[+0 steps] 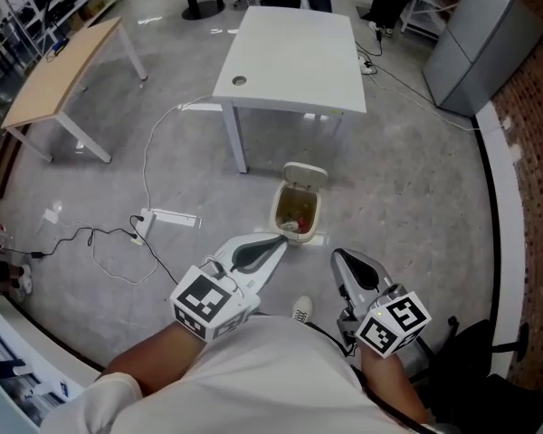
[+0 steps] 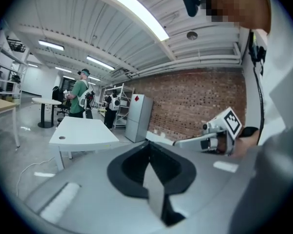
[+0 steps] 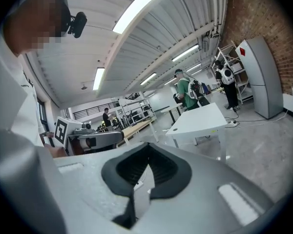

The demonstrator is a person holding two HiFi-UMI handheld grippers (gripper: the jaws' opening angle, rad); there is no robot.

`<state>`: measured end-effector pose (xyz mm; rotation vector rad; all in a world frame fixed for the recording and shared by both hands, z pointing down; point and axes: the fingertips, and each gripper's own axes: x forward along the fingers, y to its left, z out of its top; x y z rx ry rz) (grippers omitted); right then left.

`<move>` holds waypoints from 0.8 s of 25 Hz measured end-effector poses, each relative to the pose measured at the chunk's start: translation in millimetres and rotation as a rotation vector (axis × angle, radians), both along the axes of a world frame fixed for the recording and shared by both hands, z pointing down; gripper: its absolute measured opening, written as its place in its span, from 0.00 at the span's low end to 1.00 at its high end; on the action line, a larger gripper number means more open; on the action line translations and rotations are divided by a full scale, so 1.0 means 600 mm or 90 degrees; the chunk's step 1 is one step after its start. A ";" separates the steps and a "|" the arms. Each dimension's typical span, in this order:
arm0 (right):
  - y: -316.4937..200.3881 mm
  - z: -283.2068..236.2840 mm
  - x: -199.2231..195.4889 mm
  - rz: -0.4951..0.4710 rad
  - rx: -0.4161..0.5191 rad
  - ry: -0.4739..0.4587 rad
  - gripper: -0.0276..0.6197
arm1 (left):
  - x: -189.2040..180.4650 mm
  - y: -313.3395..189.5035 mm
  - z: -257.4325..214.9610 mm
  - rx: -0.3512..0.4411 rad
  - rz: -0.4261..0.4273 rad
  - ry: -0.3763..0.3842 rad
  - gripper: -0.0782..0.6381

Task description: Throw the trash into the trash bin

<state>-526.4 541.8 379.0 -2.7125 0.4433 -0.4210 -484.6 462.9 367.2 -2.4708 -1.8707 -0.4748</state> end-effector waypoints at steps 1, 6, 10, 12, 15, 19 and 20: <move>-0.009 0.001 0.004 0.000 -0.003 -0.001 0.05 | 0.003 -0.008 0.001 -0.001 0.004 0.001 0.12; -0.045 0.002 0.016 -0.003 -0.015 -0.008 0.05 | 0.017 -0.033 -0.005 -0.011 0.013 0.004 0.12; -0.064 0.005 0.024 -0.005 -0.030 -0.018 0.05 | 0.027 -0.049 -0.003 -0.015 0.006 -0.006 0.12; -0.070 0.003 0.028 -0.004 -0.036 -0.019 0.05 | 0.028 -0.054 -0.002 -0.015 0.010 -0.008 0.12; -0.080 0.001 0.031 -0.006 -0.043 -0.019 0.05 | 0.031 -0.062 0.003 -0.016 0.016 -0.006 0.12; -0.077 -0.002 0.029 -0.004 -0.047 -0.018 0.05 | 0.039 -0.061 0.001 -0.021 0.002 -0.017 0.12; -0.074 -0.003 0.028 -0.001 -0.047 -0.018 0.05 | 0.038 -0.058 0.001 -0.024 0.004 -0.017 0.12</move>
